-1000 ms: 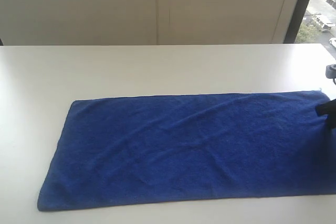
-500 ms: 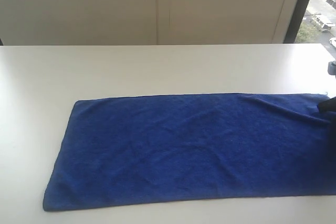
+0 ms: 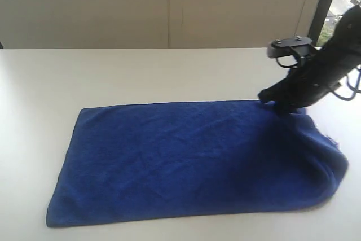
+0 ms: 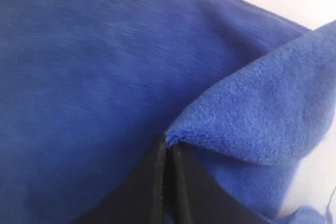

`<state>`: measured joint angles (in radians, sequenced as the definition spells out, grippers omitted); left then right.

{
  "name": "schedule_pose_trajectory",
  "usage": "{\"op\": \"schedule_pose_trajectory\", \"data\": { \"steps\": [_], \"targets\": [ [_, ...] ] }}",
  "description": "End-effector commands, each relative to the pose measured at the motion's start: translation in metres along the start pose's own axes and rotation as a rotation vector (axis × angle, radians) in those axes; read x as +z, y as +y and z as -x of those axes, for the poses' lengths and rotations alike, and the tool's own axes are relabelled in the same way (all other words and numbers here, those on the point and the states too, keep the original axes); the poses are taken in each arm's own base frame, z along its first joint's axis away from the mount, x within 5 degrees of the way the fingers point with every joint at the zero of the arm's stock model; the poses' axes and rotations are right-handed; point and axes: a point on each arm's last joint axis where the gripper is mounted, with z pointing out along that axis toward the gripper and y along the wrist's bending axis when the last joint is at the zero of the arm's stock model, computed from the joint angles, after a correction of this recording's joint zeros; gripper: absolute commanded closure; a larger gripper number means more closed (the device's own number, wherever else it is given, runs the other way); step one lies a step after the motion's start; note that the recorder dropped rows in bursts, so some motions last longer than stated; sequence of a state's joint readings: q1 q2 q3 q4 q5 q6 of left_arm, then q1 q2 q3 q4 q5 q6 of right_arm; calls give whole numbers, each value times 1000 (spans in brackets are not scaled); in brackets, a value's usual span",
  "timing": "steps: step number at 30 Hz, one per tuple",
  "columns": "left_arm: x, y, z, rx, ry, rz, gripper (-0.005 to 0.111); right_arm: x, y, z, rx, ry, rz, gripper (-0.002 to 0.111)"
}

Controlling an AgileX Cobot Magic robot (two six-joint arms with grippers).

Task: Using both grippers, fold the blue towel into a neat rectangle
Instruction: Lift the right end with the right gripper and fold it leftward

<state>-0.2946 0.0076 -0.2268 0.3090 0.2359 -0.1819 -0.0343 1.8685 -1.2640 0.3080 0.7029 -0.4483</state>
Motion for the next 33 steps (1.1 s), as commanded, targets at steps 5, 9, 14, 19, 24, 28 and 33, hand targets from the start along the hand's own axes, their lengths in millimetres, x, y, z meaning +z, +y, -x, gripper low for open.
{"op": "schedule_pose_trajectory", "data": {
  "steps": [5,9,14,19,24,28,33],
  "targets": [
    [-1,0,0,4,-16,-6,107,-4,107,28,-96,-96,168,108],
    [-1,-1,0,-1,-16,-8,107,1,146,32,-125,-123,207,108],
    [-1,-1,0,-5,-16,-10,107,16,186,35,-152,-119,257,108],
    [-1,-1,0,-5,-16,-10,107,27,226,40,-166,-124,335,108],
    [-1,-1,0,-5,-16,-10,107,32,259,52,-176,-153,404,108],
    [-1,-1,0,-5,-16,-10,107,36,280,57,-200,-171,434,108],
    [-1,-1,0,-5,-16,-10,107,48,295,59,-202,-168,451,108]
  ]
}}
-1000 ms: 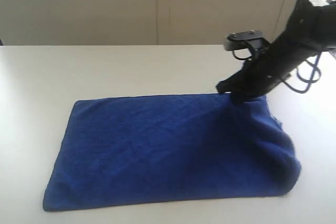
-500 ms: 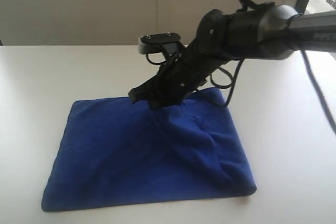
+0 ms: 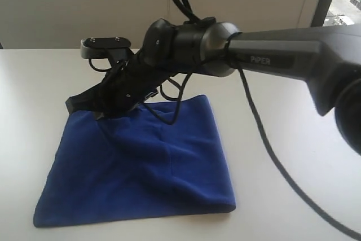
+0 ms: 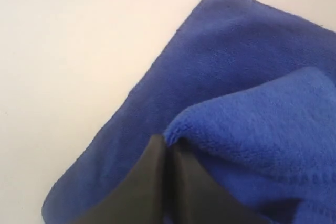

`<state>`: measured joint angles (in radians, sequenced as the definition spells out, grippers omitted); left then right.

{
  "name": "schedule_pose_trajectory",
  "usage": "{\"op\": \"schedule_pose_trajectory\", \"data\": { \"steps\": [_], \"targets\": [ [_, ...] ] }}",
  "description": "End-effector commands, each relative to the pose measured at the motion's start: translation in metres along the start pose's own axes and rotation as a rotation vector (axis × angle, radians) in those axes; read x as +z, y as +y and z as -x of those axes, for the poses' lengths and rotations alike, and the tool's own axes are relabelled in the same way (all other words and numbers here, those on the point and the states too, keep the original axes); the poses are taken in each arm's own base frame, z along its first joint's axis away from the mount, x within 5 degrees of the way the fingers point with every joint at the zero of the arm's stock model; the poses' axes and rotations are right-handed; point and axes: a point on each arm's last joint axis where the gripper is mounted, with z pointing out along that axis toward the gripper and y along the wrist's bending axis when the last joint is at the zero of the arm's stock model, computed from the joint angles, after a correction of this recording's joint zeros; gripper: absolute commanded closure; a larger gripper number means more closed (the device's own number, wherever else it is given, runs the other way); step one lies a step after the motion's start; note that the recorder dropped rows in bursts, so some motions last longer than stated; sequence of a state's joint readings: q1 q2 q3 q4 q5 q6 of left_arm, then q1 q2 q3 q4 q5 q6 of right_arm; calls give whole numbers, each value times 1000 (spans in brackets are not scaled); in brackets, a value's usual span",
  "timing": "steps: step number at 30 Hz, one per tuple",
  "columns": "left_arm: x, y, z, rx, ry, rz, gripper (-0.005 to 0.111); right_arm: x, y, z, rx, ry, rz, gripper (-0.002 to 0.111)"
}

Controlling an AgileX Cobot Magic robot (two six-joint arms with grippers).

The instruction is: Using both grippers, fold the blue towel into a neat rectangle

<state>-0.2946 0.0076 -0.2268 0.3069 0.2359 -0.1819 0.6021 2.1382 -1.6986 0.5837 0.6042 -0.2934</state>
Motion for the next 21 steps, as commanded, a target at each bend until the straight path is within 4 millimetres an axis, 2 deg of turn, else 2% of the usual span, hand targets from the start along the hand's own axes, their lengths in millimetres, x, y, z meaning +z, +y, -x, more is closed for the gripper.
{"op": "schedule_pose_trajectory", "data": {
  "steps": [1,5,8,9,11,13,18,19,21],
  "targets": [
    [-1,-1,0,-3,-16,-9,107,16,7,1,4,-5,16,108],
    [-1,-1,0,-4,-16,-9,107,24,5,-1,15,-9,14,104],
    [-1,-1,0,-4,-16,-9,107,24,5,1,15,-31,9,84],
    [-1,-1,0,-4,-16,-9,107,23,5,3,16,-51,6,71],
    [-1,-1,0,-4,-16,-9,107,17,7,8,-4,-83,1,55],
    [-1,-1,0,-4,-14,-9,107,6,10,13,-106,-99,-6,45],
    [-1,-1,0,-4,-14,-9,107,-35,6,22,-284,-52,-94,45],
    [-1,-1,0,-4,-14,-9,107,-41,3,21,-286,-24,-126,47],
    [-1,-1,0,-4,-14,-9,107,-53,-11,18,-262,56,-222,59]
  ]
}}
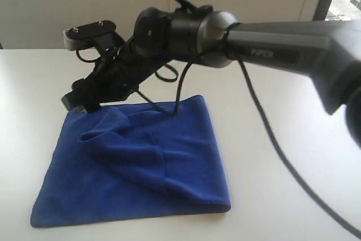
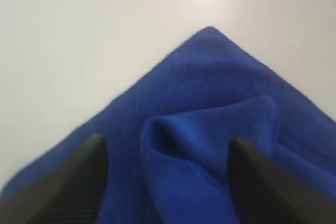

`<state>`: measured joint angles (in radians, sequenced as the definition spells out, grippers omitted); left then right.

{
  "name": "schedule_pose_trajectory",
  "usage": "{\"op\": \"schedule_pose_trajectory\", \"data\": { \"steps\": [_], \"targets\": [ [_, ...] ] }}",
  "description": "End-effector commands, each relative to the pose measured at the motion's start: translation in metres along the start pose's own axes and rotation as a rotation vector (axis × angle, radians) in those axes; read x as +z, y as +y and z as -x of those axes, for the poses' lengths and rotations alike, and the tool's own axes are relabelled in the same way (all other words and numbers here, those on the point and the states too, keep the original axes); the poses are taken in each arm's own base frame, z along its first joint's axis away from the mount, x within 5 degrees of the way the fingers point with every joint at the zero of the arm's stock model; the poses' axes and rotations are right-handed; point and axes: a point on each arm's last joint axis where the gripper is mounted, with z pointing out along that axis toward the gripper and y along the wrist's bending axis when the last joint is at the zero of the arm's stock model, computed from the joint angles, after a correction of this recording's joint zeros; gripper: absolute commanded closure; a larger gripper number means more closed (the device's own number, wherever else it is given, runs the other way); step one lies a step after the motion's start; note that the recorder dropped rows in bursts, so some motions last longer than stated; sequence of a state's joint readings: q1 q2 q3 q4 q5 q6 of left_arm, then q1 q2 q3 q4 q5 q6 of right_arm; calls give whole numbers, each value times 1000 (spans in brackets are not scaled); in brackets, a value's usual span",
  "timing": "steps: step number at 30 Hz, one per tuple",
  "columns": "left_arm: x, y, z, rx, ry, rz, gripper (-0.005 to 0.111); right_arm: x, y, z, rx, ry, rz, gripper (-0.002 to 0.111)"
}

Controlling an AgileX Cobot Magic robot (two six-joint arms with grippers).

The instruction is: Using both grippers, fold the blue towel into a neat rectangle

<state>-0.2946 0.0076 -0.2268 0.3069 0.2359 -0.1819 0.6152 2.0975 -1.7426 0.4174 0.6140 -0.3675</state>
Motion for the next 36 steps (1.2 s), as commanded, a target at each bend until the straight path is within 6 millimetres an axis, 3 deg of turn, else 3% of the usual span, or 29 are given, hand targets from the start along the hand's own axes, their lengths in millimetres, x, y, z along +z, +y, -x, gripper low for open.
{"op": "schedule_pose_trajectory", "data": {
  "steps": [1,5,6,12,23,29,36],
  "targets": [
    [-1,-1,0,-4,-14,-9,107,-32,-28,-9,-17,171,-171,68],
    [-1,-1,0,-4,-14,-9,107,-29,-53,-44,12,371,-227,104],
    [-1,-1,0,-4,-14,-9,107,-27,-57,-54,26,400,-228,108],
    [-1,-1,0,-4,-14,-9,107,-11,-75,-98,65,426,-251,108],
    [-1,-1,0,-4,-14,-9,107,7,-95,-137,129,542,-285,108],
    [-1,-1,0,-4,-14,-9,107,-9,-114,-154,103,718,-396,108],
    [-1,-1,0,-4,-14,-9,107,-35,-136,-199,199,842,-434,108]
  ]
}}
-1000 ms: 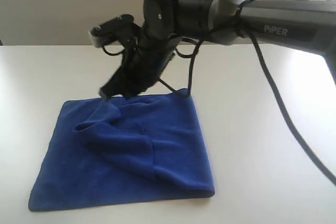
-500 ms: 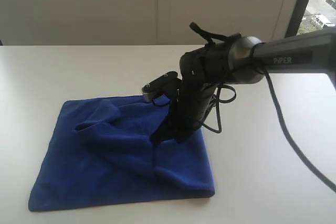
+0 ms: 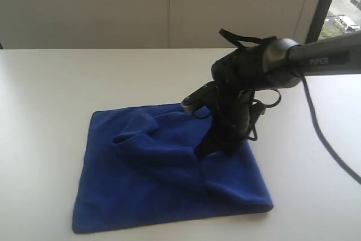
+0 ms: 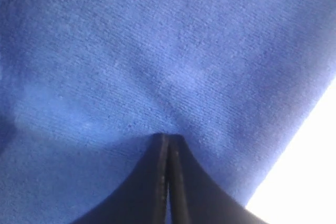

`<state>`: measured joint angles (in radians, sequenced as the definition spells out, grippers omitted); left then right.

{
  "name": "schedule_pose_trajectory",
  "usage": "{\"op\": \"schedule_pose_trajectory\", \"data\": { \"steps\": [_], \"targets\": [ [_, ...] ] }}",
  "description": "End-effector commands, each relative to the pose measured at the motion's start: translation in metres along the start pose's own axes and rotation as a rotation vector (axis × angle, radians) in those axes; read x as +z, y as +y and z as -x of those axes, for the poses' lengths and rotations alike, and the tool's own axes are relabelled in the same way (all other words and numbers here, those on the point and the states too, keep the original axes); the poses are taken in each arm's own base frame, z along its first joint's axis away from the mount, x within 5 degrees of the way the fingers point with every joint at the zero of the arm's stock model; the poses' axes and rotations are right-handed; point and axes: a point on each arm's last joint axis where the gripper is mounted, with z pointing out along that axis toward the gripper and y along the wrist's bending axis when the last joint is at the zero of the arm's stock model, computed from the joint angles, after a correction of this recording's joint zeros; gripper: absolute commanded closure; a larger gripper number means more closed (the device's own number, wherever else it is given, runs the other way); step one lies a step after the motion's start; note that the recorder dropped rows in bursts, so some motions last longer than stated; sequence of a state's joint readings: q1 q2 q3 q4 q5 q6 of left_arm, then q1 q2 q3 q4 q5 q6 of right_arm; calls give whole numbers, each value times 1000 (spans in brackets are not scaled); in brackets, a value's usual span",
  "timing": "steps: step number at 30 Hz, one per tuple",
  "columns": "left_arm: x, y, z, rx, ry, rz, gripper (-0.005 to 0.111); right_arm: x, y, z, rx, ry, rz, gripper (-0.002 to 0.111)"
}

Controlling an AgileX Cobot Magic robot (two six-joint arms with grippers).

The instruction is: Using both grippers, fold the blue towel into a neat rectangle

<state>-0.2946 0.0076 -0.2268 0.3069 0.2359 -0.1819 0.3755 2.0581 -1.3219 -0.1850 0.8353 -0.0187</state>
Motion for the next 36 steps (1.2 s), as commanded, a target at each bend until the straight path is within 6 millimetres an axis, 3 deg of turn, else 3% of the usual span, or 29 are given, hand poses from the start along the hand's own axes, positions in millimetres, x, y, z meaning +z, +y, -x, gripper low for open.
{"op": "schedule_pose_trajectory", "data": {
  "steps": [1,9,14,21,26,29,32,36],
  "targets": [
    [-1,-1,0,-4,-14,-9,107,26,-24,-45,57,199,-32,108],
    [-1,-1,0,-4,-16,-9,107,34,-43,-87,162,271,-27,108],
    [-1,-1,0,-4,-16,-9,107,31,-45,-90,153,213,-40,108],
    [-2,-1,2,-38,-2,-22,107,-2,-51,-77,177,11,-59,107],
    [-6,-2,10,-132,84,-68,107,-40,-50,-70,193,-179,-10,91],
    [5,-8,20,-174,218,-144,107,-67,-44,-69,161,-289,58,83],
    [25,-17,39,-120,378,-282,107,-92,-38,-73,134,-362,117,81],
    [76,-35,71,-93,665,-542,107,-120,-34,-86,114,-379,141,81]
  ]
}}
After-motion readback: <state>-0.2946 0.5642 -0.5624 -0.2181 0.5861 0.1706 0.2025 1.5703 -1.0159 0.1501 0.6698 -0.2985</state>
